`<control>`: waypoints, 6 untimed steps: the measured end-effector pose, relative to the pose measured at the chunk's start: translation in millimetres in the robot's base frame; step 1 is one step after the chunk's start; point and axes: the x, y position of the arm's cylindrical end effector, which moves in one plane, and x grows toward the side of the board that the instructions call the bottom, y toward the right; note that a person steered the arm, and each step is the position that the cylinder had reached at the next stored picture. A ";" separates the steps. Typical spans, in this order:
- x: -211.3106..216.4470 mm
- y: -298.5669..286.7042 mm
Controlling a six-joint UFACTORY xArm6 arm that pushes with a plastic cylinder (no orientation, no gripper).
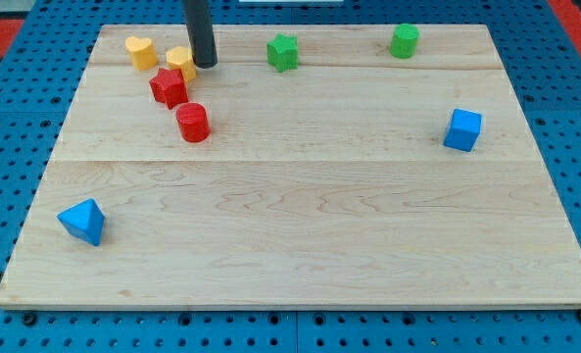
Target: Move the red circle into the red star
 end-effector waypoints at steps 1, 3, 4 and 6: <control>22.6 -21.6; 104.1 50.6; 143.5 35.9; 91.3 8.1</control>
